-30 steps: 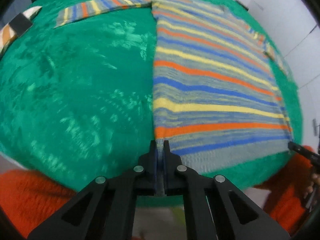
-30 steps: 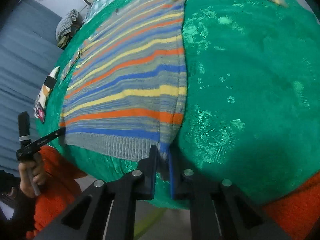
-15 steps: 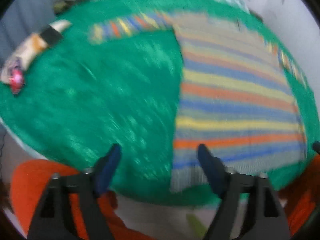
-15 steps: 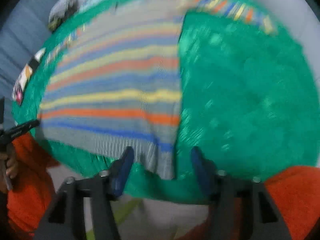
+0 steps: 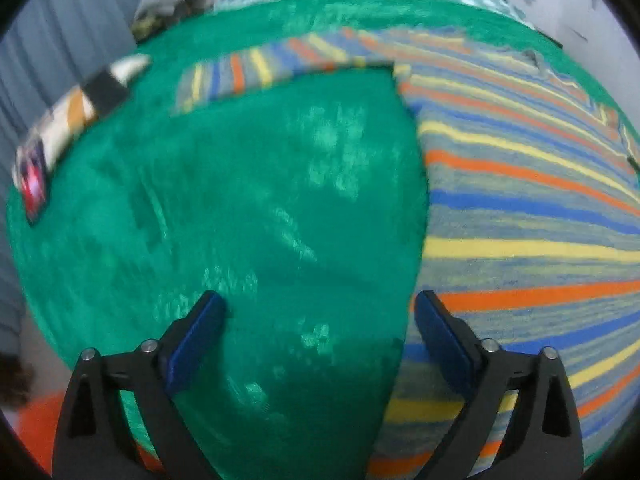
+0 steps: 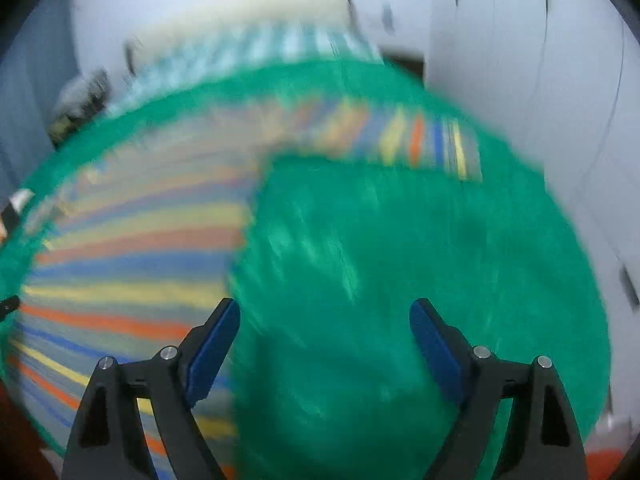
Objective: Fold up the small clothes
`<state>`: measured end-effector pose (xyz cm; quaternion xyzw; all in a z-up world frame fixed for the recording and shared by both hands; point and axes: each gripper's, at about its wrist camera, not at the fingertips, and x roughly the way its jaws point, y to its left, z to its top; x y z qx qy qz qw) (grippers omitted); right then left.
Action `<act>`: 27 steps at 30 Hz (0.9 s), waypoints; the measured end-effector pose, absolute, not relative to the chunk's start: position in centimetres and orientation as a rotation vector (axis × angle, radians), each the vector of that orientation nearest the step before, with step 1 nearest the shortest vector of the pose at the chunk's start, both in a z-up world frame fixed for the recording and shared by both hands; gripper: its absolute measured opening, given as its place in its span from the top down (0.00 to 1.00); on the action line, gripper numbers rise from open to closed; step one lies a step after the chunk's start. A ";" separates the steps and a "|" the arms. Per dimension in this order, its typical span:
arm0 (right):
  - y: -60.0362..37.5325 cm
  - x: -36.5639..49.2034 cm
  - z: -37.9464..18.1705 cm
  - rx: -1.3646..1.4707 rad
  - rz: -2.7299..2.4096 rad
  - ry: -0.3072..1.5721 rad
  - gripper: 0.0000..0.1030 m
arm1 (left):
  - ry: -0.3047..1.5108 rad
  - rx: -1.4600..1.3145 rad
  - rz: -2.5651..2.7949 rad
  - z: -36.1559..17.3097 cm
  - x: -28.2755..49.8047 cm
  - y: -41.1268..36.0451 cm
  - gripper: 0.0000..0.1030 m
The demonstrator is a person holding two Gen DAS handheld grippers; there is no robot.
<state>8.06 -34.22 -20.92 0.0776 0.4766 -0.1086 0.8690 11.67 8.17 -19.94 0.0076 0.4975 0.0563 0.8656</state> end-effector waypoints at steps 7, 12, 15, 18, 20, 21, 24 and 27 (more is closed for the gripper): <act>-33.3 8.3 -21.8 0.144 -0.224 0.970 0.04 | 1.058 0.000 0.106 -19.9 11.2 8.6 0.00; -33.2 8.4 -21.6 0.134 -0.228 0.963 0.02 | 1.059 0.000 0.104 -19.8 11.1 8.6 0.00; -33.2 8.3 -21.7 0.131 -0.229 0.964 0.01 | 1.060 0.001 0.104 -19.9 11.5 8.7 0.00; -33.1 8.1 -21.7 0.128 -0.235 0.963 0.01 | 1.061 -0.001 0.104 -19.9 11.5 8.7 0.01; -33.0 8.0 -21.7 0.126 -0.237 0.962 0.01 | 1.060 0.000 0.104 -19.9 11.5 8.7 0.00; -33.0 7.9 -21.7 0.126 -0.237 0.962 0.01 | 1.059 0.001 0.104 -20.0 11.4 8.7 0.00; -33.0 7.9 -21.7 0.126 -0.238 0.962 0.01 | 1.052 0.009 0.107 -20.1 11.3 8.6 0.00; -33.0 8.0 -21.7 0.123 -0.242 0.961 0.01 | 1.045 0.012 0.110 -20.1 11.3 8.5 0.00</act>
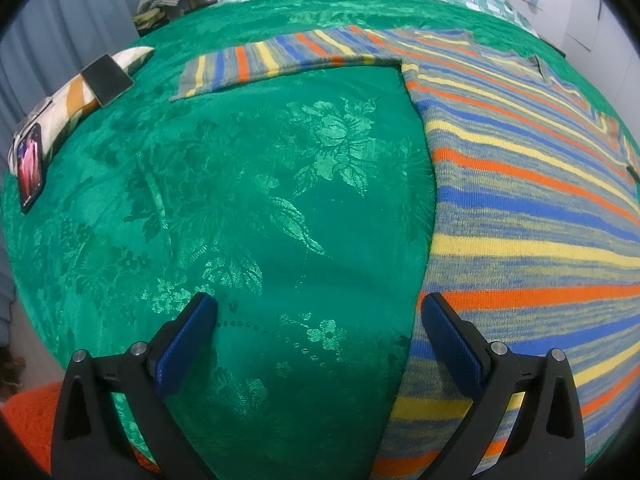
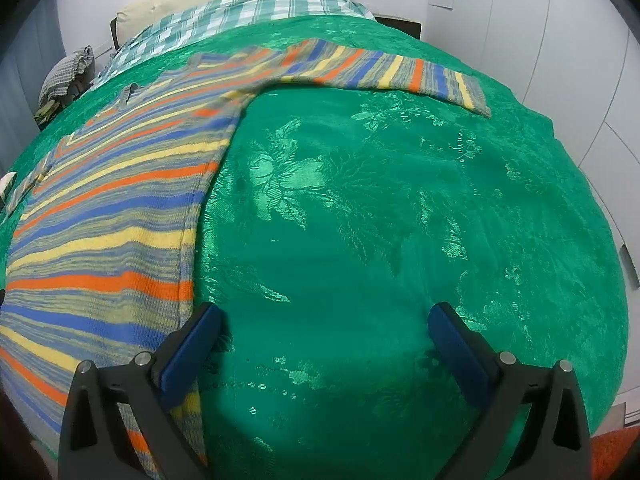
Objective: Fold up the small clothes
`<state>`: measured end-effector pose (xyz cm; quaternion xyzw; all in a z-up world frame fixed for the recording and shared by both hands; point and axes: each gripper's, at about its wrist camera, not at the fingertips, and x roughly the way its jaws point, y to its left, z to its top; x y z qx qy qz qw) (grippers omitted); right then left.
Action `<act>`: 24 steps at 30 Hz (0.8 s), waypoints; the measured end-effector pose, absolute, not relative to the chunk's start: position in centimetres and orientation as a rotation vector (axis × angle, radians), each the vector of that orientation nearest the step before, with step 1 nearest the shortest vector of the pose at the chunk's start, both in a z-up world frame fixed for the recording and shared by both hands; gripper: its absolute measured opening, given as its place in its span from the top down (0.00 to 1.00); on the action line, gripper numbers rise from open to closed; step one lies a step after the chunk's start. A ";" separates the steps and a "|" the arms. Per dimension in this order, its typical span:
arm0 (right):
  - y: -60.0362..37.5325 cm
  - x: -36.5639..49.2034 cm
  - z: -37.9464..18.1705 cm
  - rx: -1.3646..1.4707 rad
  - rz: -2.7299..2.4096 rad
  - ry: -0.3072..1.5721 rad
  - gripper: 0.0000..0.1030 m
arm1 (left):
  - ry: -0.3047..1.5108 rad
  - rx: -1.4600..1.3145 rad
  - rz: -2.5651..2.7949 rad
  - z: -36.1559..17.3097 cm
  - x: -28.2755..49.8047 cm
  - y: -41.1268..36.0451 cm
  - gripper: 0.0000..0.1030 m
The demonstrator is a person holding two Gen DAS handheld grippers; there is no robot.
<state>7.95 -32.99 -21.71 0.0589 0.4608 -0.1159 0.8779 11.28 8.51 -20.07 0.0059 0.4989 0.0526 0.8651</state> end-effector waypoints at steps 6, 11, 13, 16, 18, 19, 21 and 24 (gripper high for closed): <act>-32.9 8.0 -21.7 0.119 -0.250 0.964 0.00 | 1.059 -0.006 0.090 -20.2 11.5 8.8 0.00; -32.9 8.0 -21.7 0.116 -0.252 0.963 0.00 | 1.075 -0.022 0.071 -20.2 11.6 9.0 0.00; -32.9 8.0 -21.7 0.115 -0.252 0.963 0.00 | 1.079 -0.012 0.075 -20.2 11.5 8.9 0.00; -32.9 8.0 -21.8 0.114 -0.253 0.963 0.00 | 1.080 0.016 0.073 -20.1 11.5 8.5 0.00; -33.0 8.0 -21.8 0.114 -0.253 0.963 0.00 | 1.079 0.017 0.064 -20.2 11.4 8.6 0.00; -32.9 8.0 -21.7 0.114 -0.253 0.963 0.00 | 1.079 0.016 0.059 -20.2 11.4 8.7 0.00; -33.0 8.0 -21.7 0.114 -0.253 0.962 0.00 | 1.087 0.016 0.055 -20.2 11.5 8.7 0.00; -33.0 8.0 -21.7 0.114 -0.253 0.962 0.00 | 1.088 0.017 0.055 -20.2 11.5 8.7 0.00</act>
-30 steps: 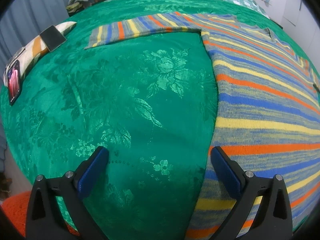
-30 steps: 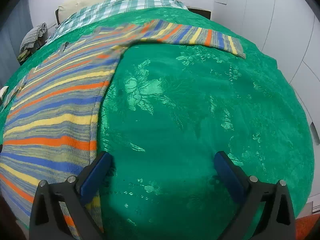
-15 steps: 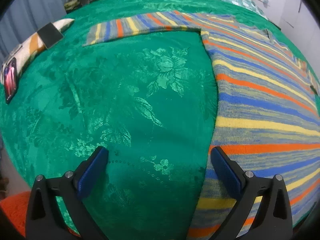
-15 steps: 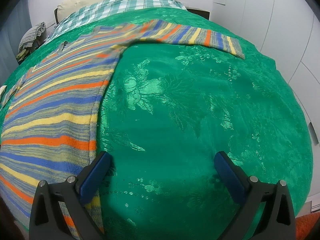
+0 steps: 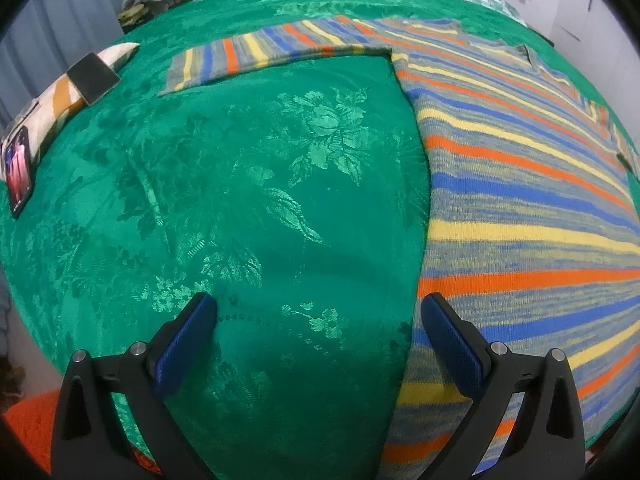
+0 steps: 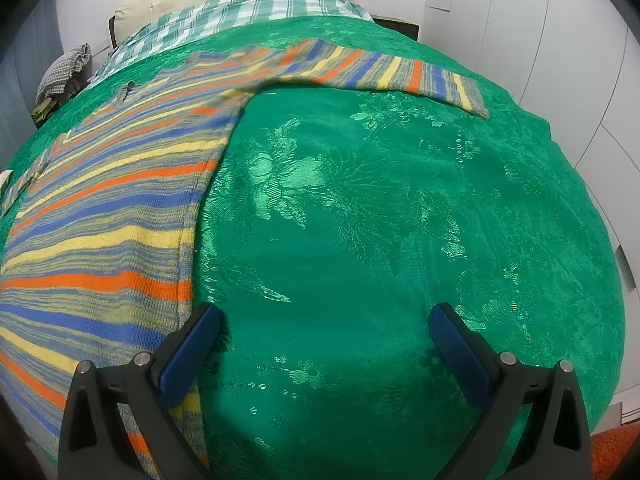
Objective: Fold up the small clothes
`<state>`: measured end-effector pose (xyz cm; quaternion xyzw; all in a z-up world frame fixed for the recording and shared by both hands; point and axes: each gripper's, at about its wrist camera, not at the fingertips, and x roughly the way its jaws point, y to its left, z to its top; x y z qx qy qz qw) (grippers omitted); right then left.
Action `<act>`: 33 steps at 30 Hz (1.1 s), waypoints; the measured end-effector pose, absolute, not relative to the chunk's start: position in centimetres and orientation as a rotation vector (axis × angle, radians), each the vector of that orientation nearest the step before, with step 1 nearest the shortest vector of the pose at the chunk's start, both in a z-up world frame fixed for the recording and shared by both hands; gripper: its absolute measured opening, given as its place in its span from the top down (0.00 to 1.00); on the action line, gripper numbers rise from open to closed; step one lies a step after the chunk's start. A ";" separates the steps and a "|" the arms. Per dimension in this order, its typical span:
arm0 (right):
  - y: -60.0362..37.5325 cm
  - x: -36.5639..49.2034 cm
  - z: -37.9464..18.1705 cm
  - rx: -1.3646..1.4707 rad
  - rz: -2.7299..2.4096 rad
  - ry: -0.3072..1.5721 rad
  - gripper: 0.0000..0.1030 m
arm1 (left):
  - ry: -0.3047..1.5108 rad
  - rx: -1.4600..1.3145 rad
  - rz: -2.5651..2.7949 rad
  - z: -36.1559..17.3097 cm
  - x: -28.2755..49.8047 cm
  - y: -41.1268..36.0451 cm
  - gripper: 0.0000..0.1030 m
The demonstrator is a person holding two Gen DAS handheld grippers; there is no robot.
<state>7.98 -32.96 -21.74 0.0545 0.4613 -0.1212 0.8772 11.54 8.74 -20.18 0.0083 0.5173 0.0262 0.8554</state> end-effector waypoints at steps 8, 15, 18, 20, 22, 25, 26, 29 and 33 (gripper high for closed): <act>-33.0 8.0 -21.7 0.114 -0.253 0.963 0.00 | 1.087 0.021 0.057 -20.2 11.6 8.7 0.00; -33.0 8.0 -21.7 0.114 -0.255 0.962 0.00 | 1.078 0.022 0.058 -20.2 11.6 8.8 0.00; -33.0 7.9 -21.7 0.114 -0.255 0.961 0.00 | 1.065 0.022 0.061 -20.3 11.4 8.7 0.00; -33.0 8.0 -21.7 0.114 -0.255 0.960 0.00 | 1.064 0.023 0.066 -20.3 11.4 8.6 0.00; -33.1 8.1 -21.7 0.113 -0.255 0.960 0.00 | 1.063 0.021 0.067 -20.3 11.4 8.6 0.00; -33.2 8.1 -21.7 0.112 -0.257 0.959 0.00 | 1.061 0.021 0.069 -20.3 11.3 8.6 0.00; -33.2 8.1 -21.7 0.112 -0.257 0.959 0.00 | 1.060 0.021 0.070 -20.4 11.3 8.6 0.00; -33.1 8.0 -21.7 0.112 -0.258 0.958 0.00 | 1.057 0.022 0.074 -20.4 11.3 8.6 0.00; -33.2 8.0 -21.7 0.112 -0.259 0.957 0.00 | 1.057 0.022 0.075 -20.4 11.3 8.6 0.00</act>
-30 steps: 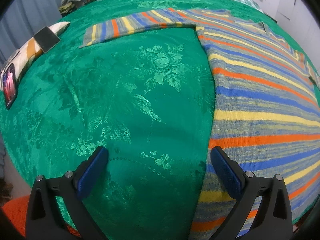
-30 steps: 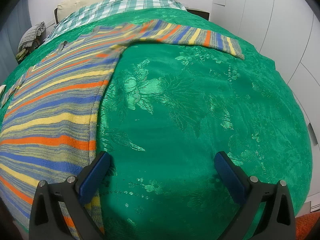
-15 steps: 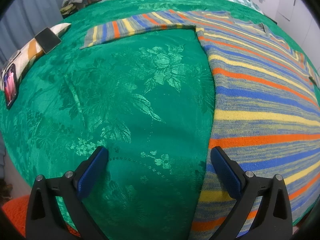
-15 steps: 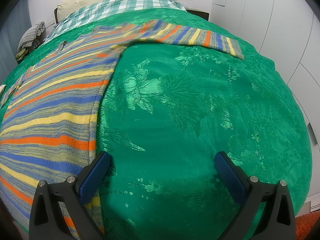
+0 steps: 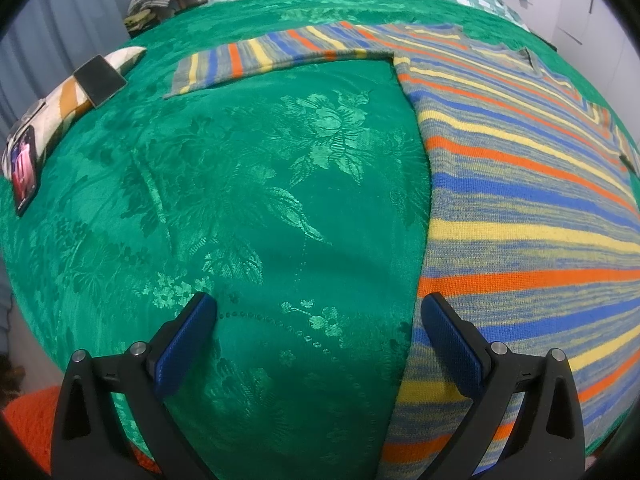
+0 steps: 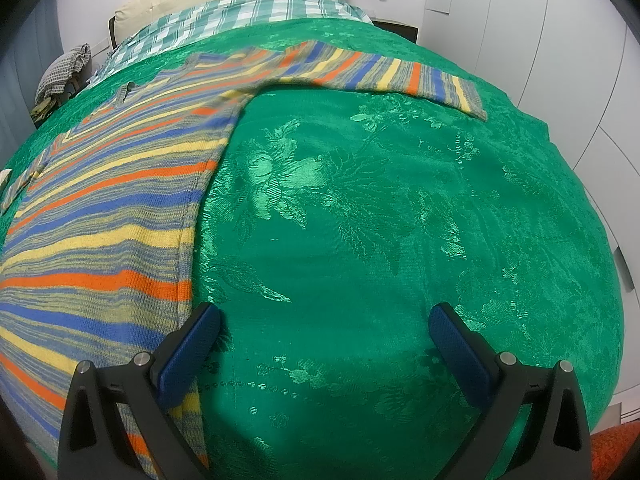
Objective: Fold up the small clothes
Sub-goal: 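Grasp the grey sleeve cuff with the right tool and lift it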
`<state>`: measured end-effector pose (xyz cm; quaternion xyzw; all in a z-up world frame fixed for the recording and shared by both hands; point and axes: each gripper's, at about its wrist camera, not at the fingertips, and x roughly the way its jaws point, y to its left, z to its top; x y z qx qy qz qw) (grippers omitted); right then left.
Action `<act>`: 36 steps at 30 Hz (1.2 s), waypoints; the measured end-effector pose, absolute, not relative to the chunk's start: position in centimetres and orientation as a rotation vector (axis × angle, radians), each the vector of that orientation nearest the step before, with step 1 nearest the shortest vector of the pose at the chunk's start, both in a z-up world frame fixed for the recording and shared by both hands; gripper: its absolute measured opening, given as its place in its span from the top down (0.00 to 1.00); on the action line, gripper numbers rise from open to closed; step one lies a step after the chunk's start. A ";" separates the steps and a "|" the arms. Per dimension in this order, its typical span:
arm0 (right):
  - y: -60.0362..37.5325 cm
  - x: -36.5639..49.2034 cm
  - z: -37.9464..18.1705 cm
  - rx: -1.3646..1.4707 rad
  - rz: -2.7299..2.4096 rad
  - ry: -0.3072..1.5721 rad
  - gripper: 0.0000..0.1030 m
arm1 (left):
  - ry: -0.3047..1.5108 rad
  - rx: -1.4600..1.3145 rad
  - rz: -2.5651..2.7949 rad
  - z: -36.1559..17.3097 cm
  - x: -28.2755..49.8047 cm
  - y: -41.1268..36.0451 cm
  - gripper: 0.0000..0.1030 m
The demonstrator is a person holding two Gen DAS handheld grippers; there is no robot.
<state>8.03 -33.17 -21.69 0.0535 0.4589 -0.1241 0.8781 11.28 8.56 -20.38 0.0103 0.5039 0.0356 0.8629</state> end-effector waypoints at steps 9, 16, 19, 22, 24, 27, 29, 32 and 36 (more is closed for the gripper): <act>-33.1 8.0 -21.7 0.110 -0.261 0.956 0.00 | 1.057 0.021 0.074 -20.4 11.3 8.6 0.00; -33.4 8.0 -21.3 0.122 -0.262 0.983 0.00 | 1.066 0.013 0.071 -20.1 11.3 8.7 0.00; -35.1 8.1 -19.0 0.239 -0.171 0.968 0.06 | 1.041 -0.053 0.047 -18.6 11.0 9.5 0.01; -40.1 8.4 -15.7 0.435 -0.105 0.805 0.10 | 0.947 -0.126 0.042 -16.9 10.1 10.4 0.01; -45.1 10.0 -13.7 0.540 -0.113 0.728 0.10 | 0.911 -0.140 0.058 -16.4 10.0 10.8 0.01; -53.6 13.3 -12.9 0.728 -0.172 0.689 0.11 | 0.906 -0.161 0.079 -16.6 10.3 11.2 0.01; -57.9 15.6 -14.2 0.835 -0.197 0.734 0.23 | 0.936 -0.171 0.087 -17.2 10.8 11.4 0.01; -61.6 18.2 -16.7 0.943 -0.211 0.775 0.31 | 0.970 -0.177 0.099 -18.0 11.4 11.5 0.01; -62.4 21.1 -18.6 0.892 -0.275 0.856 0.32 | 0.998 -0.157 0.101 -18.7 11.8 11.2 0.01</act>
